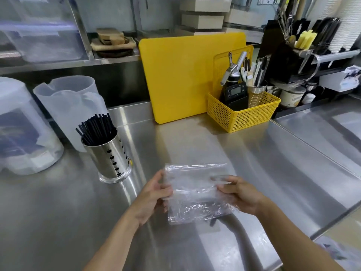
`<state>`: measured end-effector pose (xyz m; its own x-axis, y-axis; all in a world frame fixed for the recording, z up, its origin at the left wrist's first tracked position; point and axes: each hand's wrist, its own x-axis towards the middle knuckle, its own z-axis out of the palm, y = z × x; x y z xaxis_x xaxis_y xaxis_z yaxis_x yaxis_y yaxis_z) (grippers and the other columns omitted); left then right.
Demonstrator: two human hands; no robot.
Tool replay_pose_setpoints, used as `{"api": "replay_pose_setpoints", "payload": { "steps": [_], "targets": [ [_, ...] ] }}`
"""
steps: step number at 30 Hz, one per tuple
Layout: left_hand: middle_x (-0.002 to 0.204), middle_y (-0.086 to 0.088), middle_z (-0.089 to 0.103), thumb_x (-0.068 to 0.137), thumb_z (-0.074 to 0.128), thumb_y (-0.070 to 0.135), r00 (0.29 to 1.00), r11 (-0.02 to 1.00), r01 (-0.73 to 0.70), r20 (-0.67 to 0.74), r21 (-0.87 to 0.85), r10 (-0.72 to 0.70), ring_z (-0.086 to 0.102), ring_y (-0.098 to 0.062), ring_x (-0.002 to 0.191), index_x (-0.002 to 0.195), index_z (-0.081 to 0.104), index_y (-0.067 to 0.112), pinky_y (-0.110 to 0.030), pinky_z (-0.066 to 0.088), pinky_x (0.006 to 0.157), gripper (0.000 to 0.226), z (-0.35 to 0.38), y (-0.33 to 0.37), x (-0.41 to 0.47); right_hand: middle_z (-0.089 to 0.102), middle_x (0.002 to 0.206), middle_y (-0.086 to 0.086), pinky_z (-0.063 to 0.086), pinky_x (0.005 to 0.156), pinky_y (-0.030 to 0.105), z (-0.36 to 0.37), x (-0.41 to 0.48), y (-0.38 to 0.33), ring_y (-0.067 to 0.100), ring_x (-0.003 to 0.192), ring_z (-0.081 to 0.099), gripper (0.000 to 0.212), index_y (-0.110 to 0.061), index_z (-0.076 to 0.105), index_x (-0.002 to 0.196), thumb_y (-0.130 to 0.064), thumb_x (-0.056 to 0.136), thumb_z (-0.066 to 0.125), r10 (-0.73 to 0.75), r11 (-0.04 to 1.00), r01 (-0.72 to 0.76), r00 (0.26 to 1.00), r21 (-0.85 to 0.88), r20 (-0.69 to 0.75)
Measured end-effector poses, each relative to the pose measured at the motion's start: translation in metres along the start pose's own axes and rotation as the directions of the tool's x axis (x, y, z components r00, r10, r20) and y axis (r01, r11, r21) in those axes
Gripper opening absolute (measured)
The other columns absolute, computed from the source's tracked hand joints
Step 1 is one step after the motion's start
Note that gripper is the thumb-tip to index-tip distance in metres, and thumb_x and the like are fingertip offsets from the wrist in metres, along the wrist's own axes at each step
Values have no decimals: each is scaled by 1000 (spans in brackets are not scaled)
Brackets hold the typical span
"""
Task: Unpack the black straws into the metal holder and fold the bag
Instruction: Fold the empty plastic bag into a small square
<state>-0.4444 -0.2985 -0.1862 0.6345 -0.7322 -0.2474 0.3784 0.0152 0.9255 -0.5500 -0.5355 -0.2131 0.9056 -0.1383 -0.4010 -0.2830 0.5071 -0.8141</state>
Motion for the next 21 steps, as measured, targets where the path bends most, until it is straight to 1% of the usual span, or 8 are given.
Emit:
{"api": "replay_pose_setpoints", "payload": {
  "steps": [4, 6, 10, 13, 15, 17, 19, 21],
  "targets": [
    [54, 10, 54, 57, 51, -2, 994, 994, -89, -53, 59, 92, 47, -7, 51, 50, 65, 19, -15, 38, 47, 25, -3, -3, -3, 61, 50, 12, 42, 35, 18, 6, -9, 4, 17, 35, 54, 46, 0, 67, 56, 24, 78, 35, -58, 998, 58, 998, 37, 6],
    [59, 7, 56, 55, 45, -2, 993, 988, -112, -30, 105, 116, 46, -14, 64, 47, 65, 14, -22, 37, 58, 27, -3, -6, -3, 65, 55, 12, 46, 42, 20, 4, -12, 7, 22, 44, 59, 50, -2, 65, 46, 26, 72, 32, -100, 995, 100, 995, -1, -4],
    [66, -5, 62, 70, 45, 22, 999, 999, -41, 10, -33, 41, 54, -16, 67, 63, 66, 5, -27, 48, 57, 28, 4, -8, 0, 65, 64, 13, 47, 47, 23, -6, -25, 5, 26, 55, 60, 26, 1, 64, 55, -2, 65, 41, -140, 990, 140, 990, 27, -9],
    [71, 0, 56, 66, 67, 30, 999, 995, 26, 22, 95, -28, 52, -10, 57, 71, 63, 18, -24, 43, 49, 14, 23, -13, 9, 61, 76, 13, 52, 56, 32, -20, -39, -1, 28, 67, 59, 28, 0, 63, 77, -25, 73, 51, -75, 996, 74, 997, 54, 19],
    [79, 0, 57, 55, 78, 19, 1000, 990, 6, -4, 141, -5, 55, -10, 59, 85, 59, 22, -23, 41, 46, 36, 41, -20, 17, 57, 83, 10, 53, 59, 36, -34, -46, -1, 25, 75, 59, 24, -10, 62, 92, -12, 69, 66, -98, 995, 98, 995, -16, -9],
    [92, -5, 61, 52, 77, 9, 998, 995, -6, -58, 101, 12, 60, -16, 69, 108, 50, 19, -25, 46, 49, 63, 60, -26, 27, 58, 82, 9, 55, 59, 33, -54, -53, -1, 23, 74, 62, 48, -17, 59, 109, 8, 69, 65, -138, 990, 133, 984, -48, -110],
    [102, -10, 62, 44, 81, 10, 994, 997, 35, -103, 65, -28, 62, -19, 79, 117, 45, 16, -29, 50, 63, 81, 83, -32, 38, 62, 85, 13, 56, 66, 30, -77, -64, -5, 25, 76, 64, 54, -8, 55, 116, 14, 68, 66, -175, 985, 170, 966, -42, -192],
    [105, -16, 64, 48, 85, 7, 991, 994, 93, -102, 57, -87, 64, -19, 82, 110, 56, 5, -30, 49, 76, 69, 108, -39, 50, 64, 94, 24, 54, 79, 35, -100, -77, -12, 34, 87, 64, 47, 10, 58, 108, 5, 64, 73, -210, 976, 189, 950, -111, -233]
  ]
}}
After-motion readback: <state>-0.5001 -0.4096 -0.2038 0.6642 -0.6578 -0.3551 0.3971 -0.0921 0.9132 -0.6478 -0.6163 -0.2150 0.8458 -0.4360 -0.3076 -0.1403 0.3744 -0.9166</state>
